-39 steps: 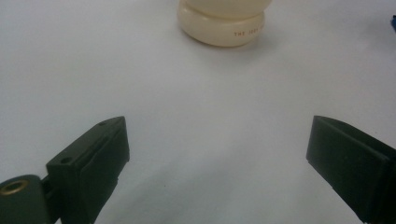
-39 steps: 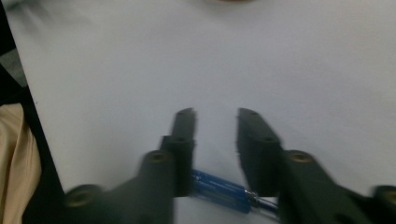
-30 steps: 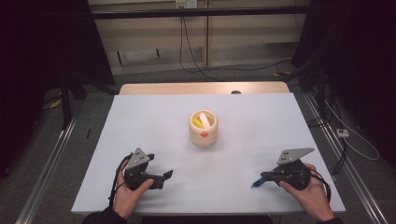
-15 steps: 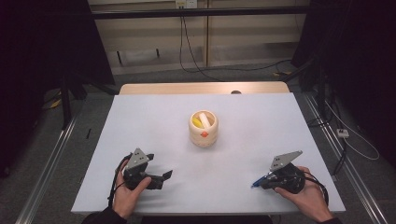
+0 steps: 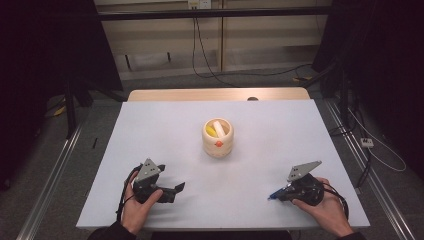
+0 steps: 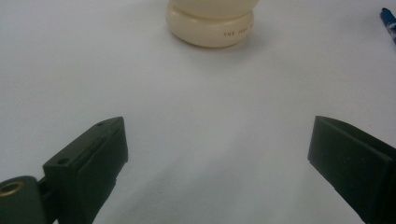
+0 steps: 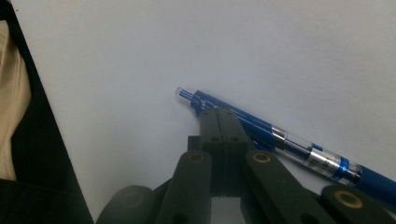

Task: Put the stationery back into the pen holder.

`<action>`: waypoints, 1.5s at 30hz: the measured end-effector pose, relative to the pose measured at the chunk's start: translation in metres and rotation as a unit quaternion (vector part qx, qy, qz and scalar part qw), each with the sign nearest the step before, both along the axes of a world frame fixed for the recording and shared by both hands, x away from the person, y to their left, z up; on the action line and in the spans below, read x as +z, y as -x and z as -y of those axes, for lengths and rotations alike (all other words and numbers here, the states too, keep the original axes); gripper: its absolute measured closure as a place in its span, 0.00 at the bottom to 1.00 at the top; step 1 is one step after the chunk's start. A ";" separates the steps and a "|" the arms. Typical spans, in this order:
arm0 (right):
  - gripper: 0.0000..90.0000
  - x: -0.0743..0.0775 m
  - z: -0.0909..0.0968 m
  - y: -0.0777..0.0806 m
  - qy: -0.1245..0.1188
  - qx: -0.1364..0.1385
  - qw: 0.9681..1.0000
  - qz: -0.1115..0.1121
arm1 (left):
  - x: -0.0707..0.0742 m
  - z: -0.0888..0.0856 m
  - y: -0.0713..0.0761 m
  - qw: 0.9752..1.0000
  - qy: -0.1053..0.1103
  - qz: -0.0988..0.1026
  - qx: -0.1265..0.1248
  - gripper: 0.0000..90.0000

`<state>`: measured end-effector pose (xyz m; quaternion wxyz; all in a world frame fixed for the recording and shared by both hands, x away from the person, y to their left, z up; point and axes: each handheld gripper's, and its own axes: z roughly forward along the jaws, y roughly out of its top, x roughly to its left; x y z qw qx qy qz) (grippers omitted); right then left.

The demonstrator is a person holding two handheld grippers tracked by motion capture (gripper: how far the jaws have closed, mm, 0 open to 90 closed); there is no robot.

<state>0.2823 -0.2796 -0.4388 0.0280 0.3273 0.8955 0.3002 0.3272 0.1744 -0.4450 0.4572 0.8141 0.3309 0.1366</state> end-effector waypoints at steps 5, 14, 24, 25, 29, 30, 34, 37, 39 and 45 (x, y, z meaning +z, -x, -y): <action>1.00 -0.001 -0.002 -0.002 -0.003 -0.002 1.000 0.003 | 0.000 0.001 0.000 1.000 -0.002 0.000 0.000 0.06; 1.00 -0.003 -0.005 -0.006 -0.008 -0.010 1.000 0.012 | -0.001 0.001 0.000 1.000 -0.007 -0.001 -0.005 0.05; 1.00 -0.005 -0.009 -0.014 -0.009 -0.016 1.000 0.024 | -0.001 0.001 0.000 1.000 -0.006 -0.003 -0.003 0.06; 1.00 -0.005 -0.009 -0.015 -0.010 -0.017 1.000 0.024 | -0.001 0.001 0.000 1.000 -0.006 -0.004 -0.004 0.06; 1.00 -0.005 -0.011 -0.020 -0.008 -0.018 0.999 0.027 | -0.001 0.001 0.000 1.000 -0.007 -0.003 -0.003 0.06; 1.00 -0.005 -0.011 -0.021 -0.008 -0.019 0.999 0.027 | -0.001 0.001 0.000 1.000 -0.007 -0.003 -0.004 0.06; 1.00 -0.005 -0.013 -0.025 -0.006 -0.021 0.999 0.031 | -0.001 0.001 0.000 1.000 -0.010 -0.001 -0.004 0.06; 1.00 -0.005 -0.014 -0.027 -0.006 -0.022 0.999 0.033 | -0.001 0.001 0.000 1.000 -0.011 -0.001 -0.004 0.06; 1.00 -0.005 -0.015 -0.029 -0.006 -0.024 0.999 0.033 | -0.001 0.001 0.000 1.000 -0.010 -0.001 -0.004 0.06; 1.00 -0.006 -0.017 -0.035 -0.002 -0.027 0.999 0.036 | -0.001 0.001 0.000 1.000 -0.008 -0.001 -0.003 0.06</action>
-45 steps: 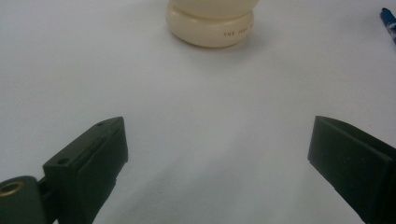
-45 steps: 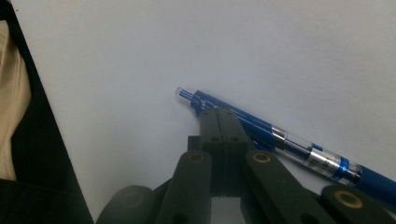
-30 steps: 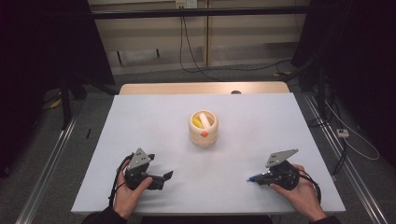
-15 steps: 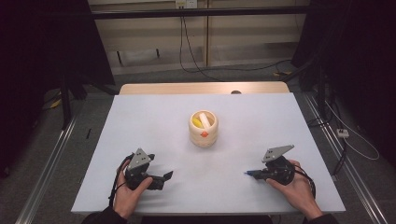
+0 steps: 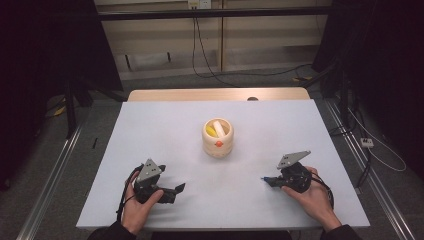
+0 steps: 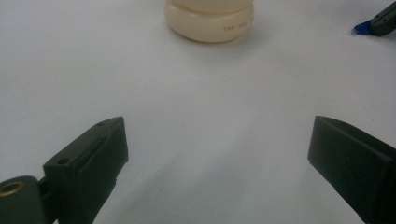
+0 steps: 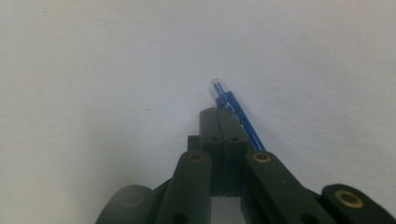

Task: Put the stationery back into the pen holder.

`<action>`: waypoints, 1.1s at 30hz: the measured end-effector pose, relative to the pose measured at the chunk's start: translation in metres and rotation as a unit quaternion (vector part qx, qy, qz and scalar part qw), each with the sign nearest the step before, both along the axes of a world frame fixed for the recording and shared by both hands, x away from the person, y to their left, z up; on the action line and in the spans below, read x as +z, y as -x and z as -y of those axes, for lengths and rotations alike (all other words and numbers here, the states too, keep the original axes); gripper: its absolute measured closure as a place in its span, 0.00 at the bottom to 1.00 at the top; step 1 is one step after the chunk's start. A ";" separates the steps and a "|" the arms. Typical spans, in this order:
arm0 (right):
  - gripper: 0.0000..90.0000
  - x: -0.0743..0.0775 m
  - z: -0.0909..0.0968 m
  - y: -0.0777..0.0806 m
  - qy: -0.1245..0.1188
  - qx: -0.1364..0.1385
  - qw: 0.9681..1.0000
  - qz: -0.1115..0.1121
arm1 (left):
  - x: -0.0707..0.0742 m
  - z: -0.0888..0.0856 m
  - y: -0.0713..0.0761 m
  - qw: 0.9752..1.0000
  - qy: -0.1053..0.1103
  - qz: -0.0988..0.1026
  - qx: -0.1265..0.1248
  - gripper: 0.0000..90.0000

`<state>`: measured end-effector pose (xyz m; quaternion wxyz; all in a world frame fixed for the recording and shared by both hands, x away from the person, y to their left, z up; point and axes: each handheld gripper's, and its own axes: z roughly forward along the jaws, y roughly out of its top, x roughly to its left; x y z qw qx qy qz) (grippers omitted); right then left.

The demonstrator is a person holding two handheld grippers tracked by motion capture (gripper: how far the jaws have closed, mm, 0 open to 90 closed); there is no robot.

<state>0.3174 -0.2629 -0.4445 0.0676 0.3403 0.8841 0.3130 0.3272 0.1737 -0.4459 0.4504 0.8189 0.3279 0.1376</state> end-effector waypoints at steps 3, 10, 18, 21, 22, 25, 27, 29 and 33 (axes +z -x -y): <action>1.00 0.000 -0.001 -0.002 0.002 -0.001 1.000 0.002 | 0.000 0.000 0.000 1.000 0.000 0.000 0.000 0.06; 1.00 0.000 -0.002 -0.006 0.005 -0.003 1.000 0.003 | 0.000 0.000 0.000 1.000 0.000 -0.002 -0.001 0.06; 1.00 0.000 -0.002 -0.006 0.013 -0.008 1.000 0.017 | 0.000 0.000 0.000 1.000 0.003 -0.002 0.001 0.06; 1.00 0.000 -0.001 -0.006 0.008 -0.008 1.000 0.014 | 0.000 0.000 0.000 1.000 0.004 -0.002 0.003 0.06; 1.00 0.000 -0.001 -0.006 0.002 -0.006 1.000 0.009 | 0.000 0.000 0.000 1.000 0.005 -0.002 0.002 0.06; 1.00 0.003 0.001 -0.004 -0.021 -0.001 1.000 0.010 | 0.000 0.000 0.000 1.000 0.007 -0.002 0.002 0.06; 0.95 0.007 0.003 -0.002 -0.037 0.001 0.999 0.013 | 0.000 0.000 0.000 1.000 0.007 -0.002 0.001 0.06; 0.88 0.010 0.006 -0.001 -0.042 -0.006 0.999 0.020 | 0.000 0.000 0.000 1.000 0.006 -0.002 0.001 0.06; 0.70 0.017 0.013 0.000 -0.053 -0.017 0.998 0.029 | 0.000 0.000 0.000 1.000 0.007 -0.002 -0.001 0.06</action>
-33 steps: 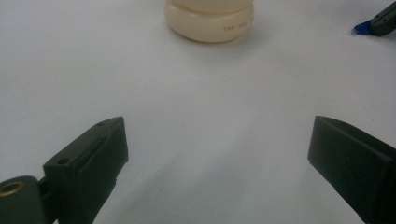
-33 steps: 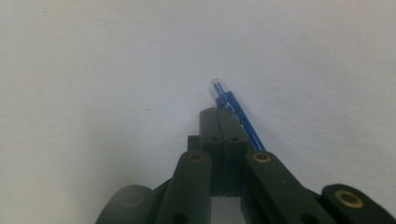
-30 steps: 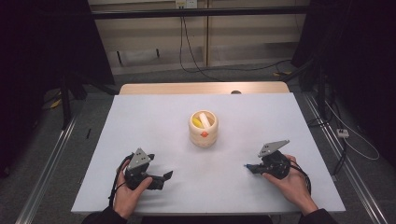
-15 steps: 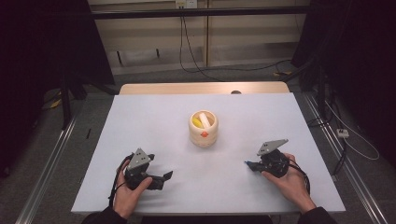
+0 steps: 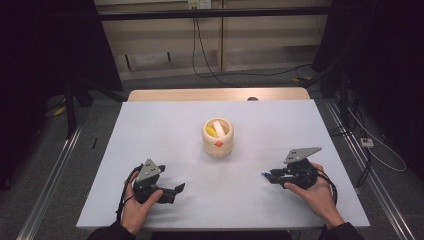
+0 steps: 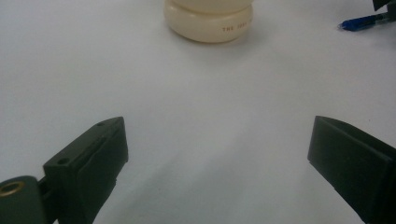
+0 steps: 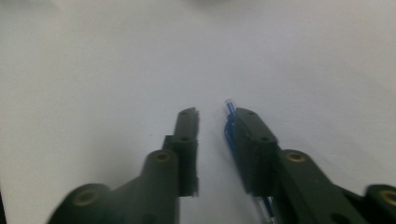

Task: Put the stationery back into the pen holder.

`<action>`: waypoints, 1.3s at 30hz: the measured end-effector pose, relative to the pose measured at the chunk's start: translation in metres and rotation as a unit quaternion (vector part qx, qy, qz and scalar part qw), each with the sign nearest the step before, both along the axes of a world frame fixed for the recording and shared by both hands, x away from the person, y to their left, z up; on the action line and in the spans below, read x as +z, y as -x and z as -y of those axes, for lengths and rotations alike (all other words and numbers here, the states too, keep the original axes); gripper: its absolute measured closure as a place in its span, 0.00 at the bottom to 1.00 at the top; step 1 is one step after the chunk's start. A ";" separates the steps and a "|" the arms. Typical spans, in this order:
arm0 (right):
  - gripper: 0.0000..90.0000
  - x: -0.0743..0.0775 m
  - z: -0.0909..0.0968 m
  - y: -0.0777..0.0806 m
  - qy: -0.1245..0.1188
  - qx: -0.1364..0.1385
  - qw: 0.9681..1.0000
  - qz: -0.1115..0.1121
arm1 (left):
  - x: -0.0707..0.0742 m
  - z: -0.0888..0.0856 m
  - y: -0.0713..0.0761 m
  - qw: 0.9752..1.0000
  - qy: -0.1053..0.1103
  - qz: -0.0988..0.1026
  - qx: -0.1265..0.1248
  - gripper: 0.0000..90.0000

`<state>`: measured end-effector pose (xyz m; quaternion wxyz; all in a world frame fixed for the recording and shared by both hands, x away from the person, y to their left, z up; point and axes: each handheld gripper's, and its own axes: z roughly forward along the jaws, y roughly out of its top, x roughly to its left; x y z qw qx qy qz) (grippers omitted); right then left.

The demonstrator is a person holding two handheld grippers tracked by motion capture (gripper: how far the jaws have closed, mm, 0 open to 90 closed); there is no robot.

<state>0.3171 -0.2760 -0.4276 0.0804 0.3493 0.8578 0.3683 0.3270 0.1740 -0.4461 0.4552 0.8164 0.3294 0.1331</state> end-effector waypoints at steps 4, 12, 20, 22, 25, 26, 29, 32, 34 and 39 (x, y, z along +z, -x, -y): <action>0.36 0.003 0.007 -0.001 0.001 -0.017 1.000 -0.005 | 0.000 0.000 0.000 1.000 -0.003 -0.002 0.000 0.06; 0.14 0.006 0.021 0.000 0.016 -0.033 0.999 -0.017 | 0.000 0.000 0.000 1.000 -0.004 -0.002 -0.001 0.06; 0.15 0.012 0.037 0.004 0.061 -0.038 0.997 -0.029 | 0.001 0.000 0.000 1.000 -0.002 0.003 -0.002 0.06; 0.19 0.014 0.039 0.003 0.068 -0.028 0.997 -0.039 | 0.000 0.000 -0.001 1.000 -0.002 -0.001 -0.001 0.06; 0.22 0.017 0.043 0.000 0.080 -0.021 0.996 -0.044 | 0.000 0.001 -0.001 1.000 -0.002 0.003 -0.001 0.06; 0.26 0.019 0.044 -0.002 0.084 -0.017 0.995 -0.050 | 0.001 0.001 -0.002 1.000 -0.002 0.004 -0.001 0.06; 0.30 0.018 0.045 -0.010 0.108 -0.009 0.992 -0.060 | 0.000 0.001 -0.002 1.000 -0.002 0.001 -0.001 0.06; 0.33 0.015 0.042 -0.012 0.126 0.000 0.990 -0.066 | 0.000 0.001 -0.002 1.000 -0.002 0.003 -0.003 0.06; 0.36 0.014 0.040 -0.011 0.138 0.008 0.988 -0.069 | 0.000 0.001 -0.002 1.000 -0.001 0.002 -0.003 0.06; 0.47 0.012 0.042 -0.010 0.149 0.016 0.986 -0.075 | 0.001 0.001 -0.001 1.000 0.000 0.001 -0.005 0.06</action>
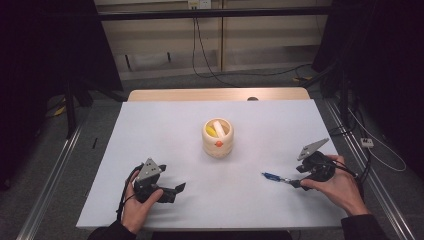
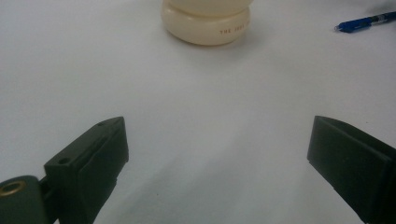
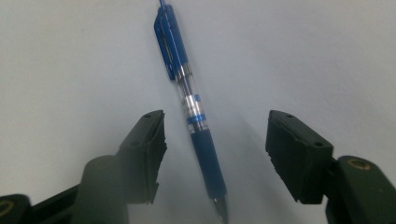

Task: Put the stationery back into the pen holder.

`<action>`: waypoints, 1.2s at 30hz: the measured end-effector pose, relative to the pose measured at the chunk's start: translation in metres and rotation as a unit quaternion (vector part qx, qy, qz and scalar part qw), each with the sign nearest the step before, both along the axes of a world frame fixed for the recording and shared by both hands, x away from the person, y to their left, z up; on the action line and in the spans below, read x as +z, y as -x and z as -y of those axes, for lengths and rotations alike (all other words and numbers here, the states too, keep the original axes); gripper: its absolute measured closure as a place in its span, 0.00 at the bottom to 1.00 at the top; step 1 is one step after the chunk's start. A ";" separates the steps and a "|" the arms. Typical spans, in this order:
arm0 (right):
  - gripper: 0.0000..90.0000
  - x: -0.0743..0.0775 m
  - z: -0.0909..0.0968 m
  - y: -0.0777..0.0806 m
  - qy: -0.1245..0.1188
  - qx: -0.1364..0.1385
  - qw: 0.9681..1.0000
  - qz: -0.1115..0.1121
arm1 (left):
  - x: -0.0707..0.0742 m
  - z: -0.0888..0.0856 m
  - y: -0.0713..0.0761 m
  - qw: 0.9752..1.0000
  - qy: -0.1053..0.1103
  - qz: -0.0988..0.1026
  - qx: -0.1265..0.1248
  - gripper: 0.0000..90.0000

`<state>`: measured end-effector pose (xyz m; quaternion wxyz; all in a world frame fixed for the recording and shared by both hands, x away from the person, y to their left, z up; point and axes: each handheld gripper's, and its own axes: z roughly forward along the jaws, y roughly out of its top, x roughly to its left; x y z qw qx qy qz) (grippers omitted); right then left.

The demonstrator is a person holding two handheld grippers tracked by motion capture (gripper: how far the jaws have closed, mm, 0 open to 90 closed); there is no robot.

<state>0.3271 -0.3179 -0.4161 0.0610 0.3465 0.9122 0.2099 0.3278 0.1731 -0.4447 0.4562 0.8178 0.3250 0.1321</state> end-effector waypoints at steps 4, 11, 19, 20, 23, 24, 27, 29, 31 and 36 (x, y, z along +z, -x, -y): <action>0.54 -0.003 -0.003 0.001 0.027 0.016 0.999 -0.011 | -0.001 0.000 -0.001 1.000 -0.001 0.001 0.000 0.06; 0.68 -0.003 -0.005 -0.001 0.036 0.025 0.999 -0.022 | -0.001 0.000 -0.001 1.000 0.000 0.001 -0.001 0.06; 0.75 -0.004 -0.009 -0.004 0.052 0.047 0.997 -0.029 | -0.001 0.000 -0.001 1.000 -0.001 0.001 -0.002 0.06; 0.76 -0.005 -0.010 -0.004 0.055 0.049 0.997 -0.032 | -0.001 0.000 -0.001 1.000 -0.001 0.001 -0.003 0.06; 0.80 -0.007 -0.012 -0.005 0.055 0.062 0.996 -0.038 | 0.000 0.001 0.000 1.000 0.000 0.003 -0.011 0.06; 0.80 -0.008 -0.013 -0.005 0.056 0.060 0.996 -0.038 | 0.000 0.001 0.000 1.000 -0.001 0.003 -0.011 0.06; 0.81 -0.008 -0.014 -0.006 0.060 0.062 0.995 -0.042 | -0.001 0.000 0.000 1.000 0.001 0.000 -0.010 0.06; 0.82 -0.008 -0.014 -0.007 0.061 0.064 0.995 -0.045 | -0.001 0.000 0.000 1.000 0.000 0.002 -0.008 0.06; 0.83 -0.008 -0.014 -0.008 0.059 0.062 0.995 -0.047 | -0.001 0.000 0.000 1.000 0.001 0.002 -0.008 0.06; 0.89 -0.008 -0.012 -0.011 0.056 0.064 0.995 -0.053 | -0.001 0.000 0.001 1.000 0.004 -0.001 -0.011 0.06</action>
